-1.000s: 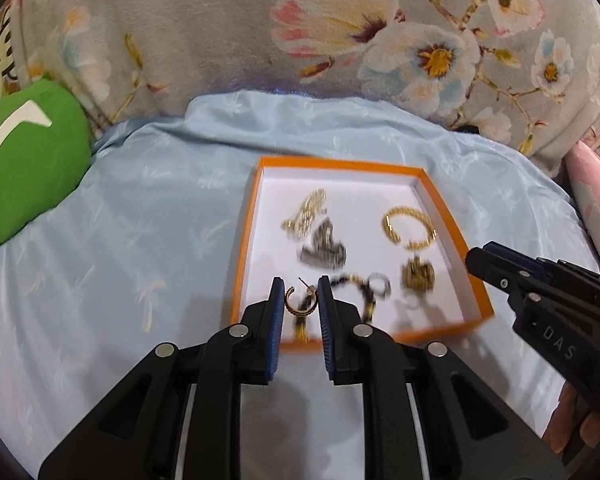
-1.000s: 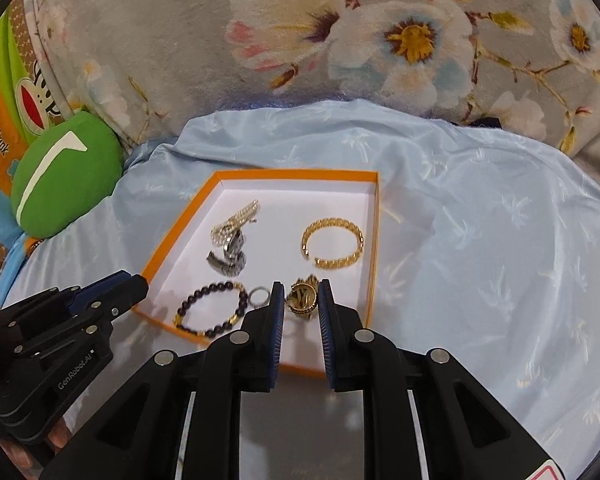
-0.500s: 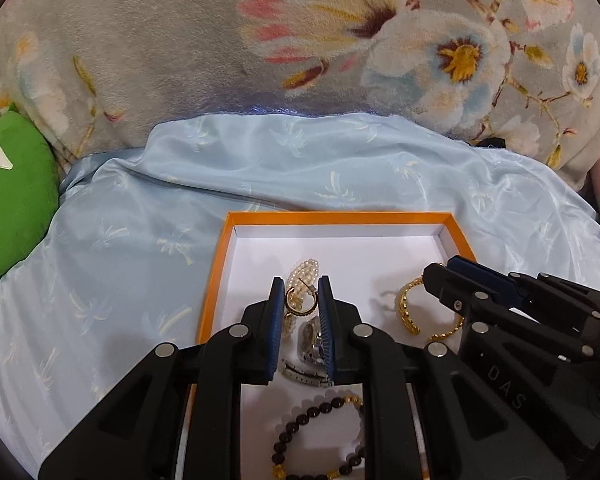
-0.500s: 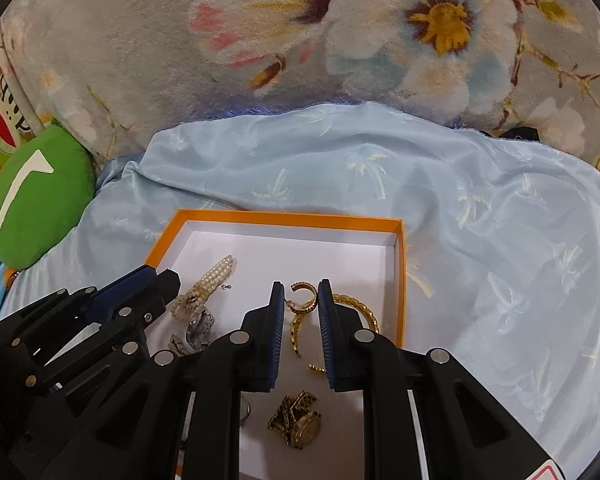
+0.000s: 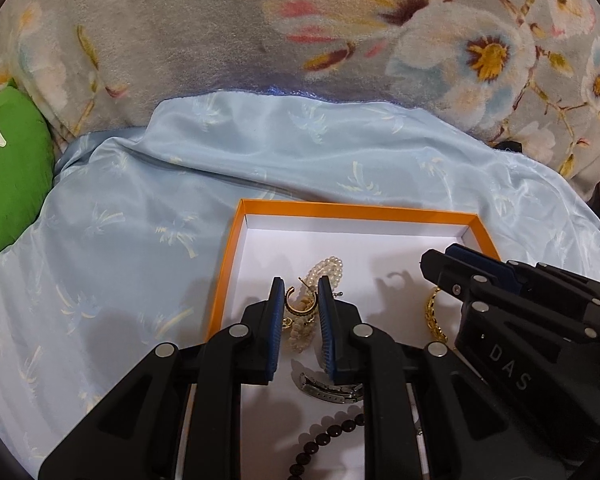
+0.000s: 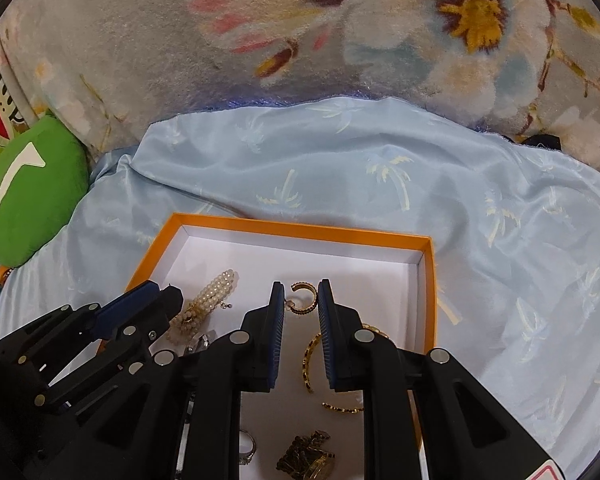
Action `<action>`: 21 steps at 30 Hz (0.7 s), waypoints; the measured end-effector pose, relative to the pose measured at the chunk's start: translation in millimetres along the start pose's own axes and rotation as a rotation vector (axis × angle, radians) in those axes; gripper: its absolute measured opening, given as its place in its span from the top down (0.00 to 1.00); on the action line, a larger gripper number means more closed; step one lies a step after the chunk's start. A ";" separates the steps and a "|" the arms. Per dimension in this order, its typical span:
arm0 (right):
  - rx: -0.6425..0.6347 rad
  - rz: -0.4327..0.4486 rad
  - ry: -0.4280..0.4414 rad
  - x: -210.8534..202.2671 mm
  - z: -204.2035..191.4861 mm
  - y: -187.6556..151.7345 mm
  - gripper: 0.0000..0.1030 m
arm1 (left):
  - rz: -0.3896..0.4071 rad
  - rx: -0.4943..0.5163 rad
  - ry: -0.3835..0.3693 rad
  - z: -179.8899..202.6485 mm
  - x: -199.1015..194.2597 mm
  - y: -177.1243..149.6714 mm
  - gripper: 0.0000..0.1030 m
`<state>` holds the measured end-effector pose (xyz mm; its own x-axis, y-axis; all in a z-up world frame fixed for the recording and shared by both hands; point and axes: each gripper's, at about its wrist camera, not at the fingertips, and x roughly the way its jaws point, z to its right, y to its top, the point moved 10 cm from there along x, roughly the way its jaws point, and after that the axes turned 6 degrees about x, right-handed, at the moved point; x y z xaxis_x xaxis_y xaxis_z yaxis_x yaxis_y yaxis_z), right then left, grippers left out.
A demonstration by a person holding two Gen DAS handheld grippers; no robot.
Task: Organize jewelry
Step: 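Carry both earrings into the orange box and open both tools to release, then withdraw both tools from the box toward the last earrings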
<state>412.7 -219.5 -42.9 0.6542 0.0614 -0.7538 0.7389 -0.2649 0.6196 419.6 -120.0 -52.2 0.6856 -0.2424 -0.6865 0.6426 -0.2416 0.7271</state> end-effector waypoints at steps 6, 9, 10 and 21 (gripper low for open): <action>-0.001 0.017 -0.005 -2.8 0.7 2.1 0.83 | 0.003 0.002 0.009 -0.5 0.8 -0.1 0.83; -0.006 0.021 -0.006 -3.5 0.5 1.2 0.83 | -0.001 -0.003 0.011 -1.4 2.2 -0.8 0.83; -0.006 0.019 -0.003 -3.2 0.3 1.1 0.83 | -0.002 -0.004 0.010 -1.5 2.1 -1.2 0.83; -0.013 0.042 -0.017 -15.8 3.1 -6.0 0.83 | 0.018 0.007 0.017 2.4 -7.7 -0.7 0.79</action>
<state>397.4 -221.8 -35.3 0.6822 0.0342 -0.7303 0.7126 -0.2545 0.6538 413.1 -120.3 -47.5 0.7026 -0.2305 -0.6732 0.6279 -0.2442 0.7390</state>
